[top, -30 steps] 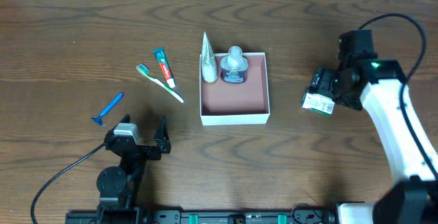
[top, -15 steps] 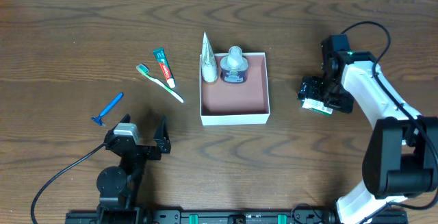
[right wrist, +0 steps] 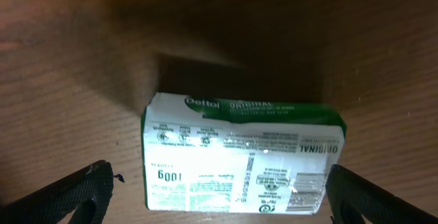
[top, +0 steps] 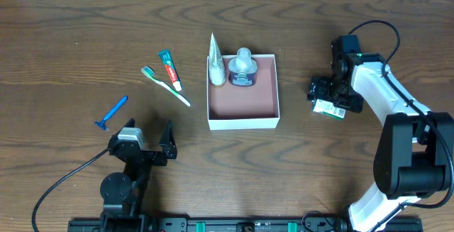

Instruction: Pack container

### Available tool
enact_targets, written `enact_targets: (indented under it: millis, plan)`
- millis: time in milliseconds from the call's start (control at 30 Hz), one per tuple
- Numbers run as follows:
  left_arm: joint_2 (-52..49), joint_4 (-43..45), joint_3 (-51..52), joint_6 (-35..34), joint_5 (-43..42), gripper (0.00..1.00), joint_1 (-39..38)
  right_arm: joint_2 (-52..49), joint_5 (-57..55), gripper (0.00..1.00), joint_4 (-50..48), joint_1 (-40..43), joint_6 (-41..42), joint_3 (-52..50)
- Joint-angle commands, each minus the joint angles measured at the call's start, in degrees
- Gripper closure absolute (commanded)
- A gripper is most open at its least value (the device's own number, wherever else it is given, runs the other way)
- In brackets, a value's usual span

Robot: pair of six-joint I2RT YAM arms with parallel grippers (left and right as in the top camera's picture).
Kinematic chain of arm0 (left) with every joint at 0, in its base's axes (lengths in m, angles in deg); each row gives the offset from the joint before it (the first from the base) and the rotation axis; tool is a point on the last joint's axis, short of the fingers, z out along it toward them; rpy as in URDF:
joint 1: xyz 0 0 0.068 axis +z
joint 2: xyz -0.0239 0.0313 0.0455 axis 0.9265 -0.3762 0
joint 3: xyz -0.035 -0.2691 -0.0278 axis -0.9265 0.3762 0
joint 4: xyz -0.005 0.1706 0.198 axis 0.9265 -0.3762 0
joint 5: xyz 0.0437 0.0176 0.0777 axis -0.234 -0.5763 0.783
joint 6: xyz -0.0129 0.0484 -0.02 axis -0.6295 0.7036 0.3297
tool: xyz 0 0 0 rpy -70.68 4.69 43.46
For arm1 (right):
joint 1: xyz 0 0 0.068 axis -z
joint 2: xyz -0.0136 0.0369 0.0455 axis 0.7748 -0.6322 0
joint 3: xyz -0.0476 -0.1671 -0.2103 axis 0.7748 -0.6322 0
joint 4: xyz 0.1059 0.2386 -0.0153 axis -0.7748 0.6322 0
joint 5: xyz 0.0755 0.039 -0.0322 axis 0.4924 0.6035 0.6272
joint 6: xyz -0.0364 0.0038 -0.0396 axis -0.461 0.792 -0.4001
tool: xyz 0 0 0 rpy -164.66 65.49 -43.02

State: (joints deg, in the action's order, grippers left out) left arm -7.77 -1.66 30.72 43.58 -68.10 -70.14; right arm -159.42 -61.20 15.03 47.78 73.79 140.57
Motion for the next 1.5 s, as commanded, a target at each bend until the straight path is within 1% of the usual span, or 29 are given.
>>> enact_targets:
  millis: [0,233,300,367,433,700,800,900,967,1033,1067,1133,1167,1200,1233,1267,1333,1467]
  plan:
    - [0.00,-1.99,0.98,0.09,-0.61,0.02,0.31,-1.05,-0.02,0.01,-0.59,0.48,-0.87,-0.26]
    - [0.00,-1.99,0.98,0.09,-0.61,0.02,0.31,-3.63,-0.02,0.02,-0.76,0.59,-0.90,-0.26]
    - [0.00,-1.99,0.98,0.09,-0.61,0.02,0.31,-4.09,0.00,0.04,-0.79,0.74,-0.87,-0.26]
    - [0.00,-1.99,0.98,0.09,-0.61,0.02,0.31,-4.31,0.00,0.07,-0.76,0.81,-0.87,-0.26]
    - [0.00,-1.99,0.98,0.09,-0.61,0.02,0.31,-4.31,0.00,0.13,-0.76,0.81,-0.90,-0.26]
    - [0.00,-1.99,0.98,0.09,-0.61,0.02,0.31,-4.31,0.02,0.44,-0.52,0.81,-0.87,-0.26]
    - [0.00,-1.99,0.98,0.09,-0.61,0.02,0.31,-4.31,0.00,0.53,-0.52,0.79,-0.90,-0.26]
    - [0.00,-1.99,0.98,0.09,-0.61,0.02,0.31,-4.31,0.00,0.54,-0.46,0.81,-0.92,-0.26]
    - [0.00,-1.99,0.98,0.09,-0.61,0.02,0.31,-4.31,-0.02,0.57,-0.35,0.81,-0.92,-0.26]
    - [0.00,-1.99,0.98,0.09,-0.61,0.02,0.31,-4.31,-0.02,0.56,-0.33,0.81,-1.49,-0.26]
    - [0.00,-1.99,0.98,0.09,-0.61,0.02,0.31,-4.31,-0.02,0.51,-0.39,0.81,-2.12,-0.26]
    - [0.00,-1.99,0.98,0.09,-0.61,0.02,0.31,-4.31,-0.15,0.36,-1.03,0.81,-5.07,-0.26]
    - [0.00,-1.99,0.98,0.09,-0.61,0.02,0.31,-4.31,-1.20,0.22,-1.51,0.81,-6.95,-0.26]
    - [0.00,-1.99,0.98,0.09,-0.61,0.02,0.31,-4.31,-2.23,0.13,-1.99,0.81,-8.28,-0.26]
    - [0.00,-1.99,0.98,0.09,-0.61,0.02,0.31,-4.31,-3.48,0.07,-2.78,0.81,-9.88,-0.26]
    - [0.00,-1.99,0.98,0.09,-0.61,0.02,0.31,-4.31,-4.68,0.03,-3.56,0.81,-10.73,-0.26]
    - [0.00,-1.99,0.98,0.09,-0.61,0.02,0.31,-4.31,-6.58,0.01,-6.71,0.92,-13.92,-0.26]
    - [0.00,-1.99,0.98,0.09,-0.61,0.02,0.31,-4.31,-6.71,0.01,-13.64,1.14,-25.99,-0.26]
